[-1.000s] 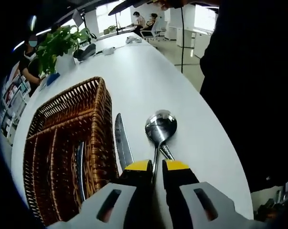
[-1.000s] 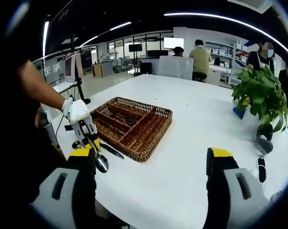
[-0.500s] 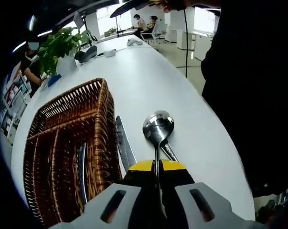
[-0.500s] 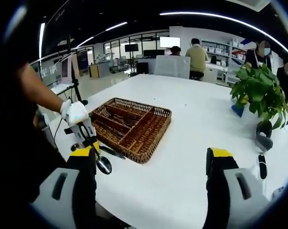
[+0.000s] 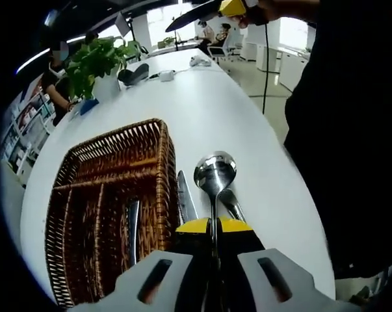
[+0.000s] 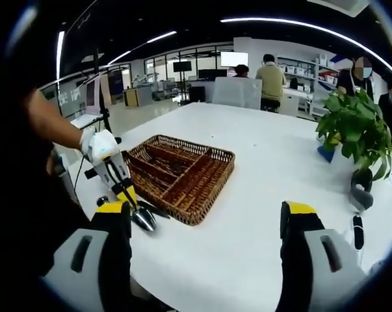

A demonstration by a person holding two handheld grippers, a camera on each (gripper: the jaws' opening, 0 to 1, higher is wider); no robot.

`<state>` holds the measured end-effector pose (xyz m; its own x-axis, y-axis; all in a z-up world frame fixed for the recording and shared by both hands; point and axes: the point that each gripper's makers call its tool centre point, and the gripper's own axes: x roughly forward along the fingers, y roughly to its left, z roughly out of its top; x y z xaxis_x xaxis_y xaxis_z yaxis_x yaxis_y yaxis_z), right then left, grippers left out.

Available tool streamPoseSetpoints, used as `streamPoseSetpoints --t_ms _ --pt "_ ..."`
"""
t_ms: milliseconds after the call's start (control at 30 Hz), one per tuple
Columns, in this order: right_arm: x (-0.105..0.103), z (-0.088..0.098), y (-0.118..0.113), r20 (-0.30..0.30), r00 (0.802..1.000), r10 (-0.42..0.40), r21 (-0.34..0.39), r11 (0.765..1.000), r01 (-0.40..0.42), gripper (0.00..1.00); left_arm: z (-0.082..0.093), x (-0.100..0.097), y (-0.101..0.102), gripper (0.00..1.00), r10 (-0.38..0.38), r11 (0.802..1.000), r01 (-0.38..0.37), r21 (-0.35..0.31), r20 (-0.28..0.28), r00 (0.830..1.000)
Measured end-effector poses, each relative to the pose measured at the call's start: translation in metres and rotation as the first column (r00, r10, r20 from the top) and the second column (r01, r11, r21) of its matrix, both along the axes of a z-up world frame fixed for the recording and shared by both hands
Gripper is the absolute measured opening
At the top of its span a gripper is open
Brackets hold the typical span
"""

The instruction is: Arrange the knives, forks, and spoons in their matching storage slots by inserting each utensil handle-first until every utensil is classified and aligned in the correct compartment

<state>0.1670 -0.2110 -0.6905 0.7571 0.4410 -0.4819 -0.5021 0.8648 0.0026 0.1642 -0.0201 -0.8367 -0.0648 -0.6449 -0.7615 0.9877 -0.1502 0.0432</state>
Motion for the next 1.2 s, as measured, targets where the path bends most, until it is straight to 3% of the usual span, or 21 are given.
streamPoseSetpoints --t_ms 200,267,467,567,767,1000,1200 --pt "-0.001 0.002 0.000 0.011 1.000 0.013 0.004 1.000 -0.013 0.98 0.010 -0.003 -0.001 0.01 0.009 1.000 -0.009 -0.005 0.002 1.000" --pt "-0.003 0.003 0.000 0.013 1.000 0.018 0.004 1.000 -0.018 0.98 0.014 -0.006 0.000 0.01 0.022 1.000 -0.022 -0.007 -0.028 0.999" --pt "-0.007 0.003 0.002 0.016 0.999 0.031 0.011 0.999 -0.031 0.98 0.028 -0.008 0.000 0.01 0.034 0.999 -0.034 -0.005 -0.020 0.999" --pt "-0.023 -0.001 0.009 0.001 0.993 0.114 -0.006 0.993 -0.114 0.98 0.044 -0.002 0.006 0.01 0.112 0.994 -0.112 0.018 -0.018 0.994" --pt "-0.028 0.005 0.001 0.003 0.992 0.126 0.005 0.992 -0.126 0.98 0.068 -0.005 0.010 0.01 0.124 0.992 -0.124 -0.004 0.001 0.992" --pt "-0.026 0.012 0.010 0.025 0.985 0.173 0.019 0.985 -0.174 1.00 0.092 -0.013 0.010 0.02 0.146 0.989 -0.146 -0.008 0.001 0.989" --pt "-0.028 0.010 0.020 0.021 0.976 0.215 0.031 0.976 -0.215 1.00 0.114 -0.013 0.012 0.02 0.158 0.987 -0.157 -0.020 0.050 0.986"
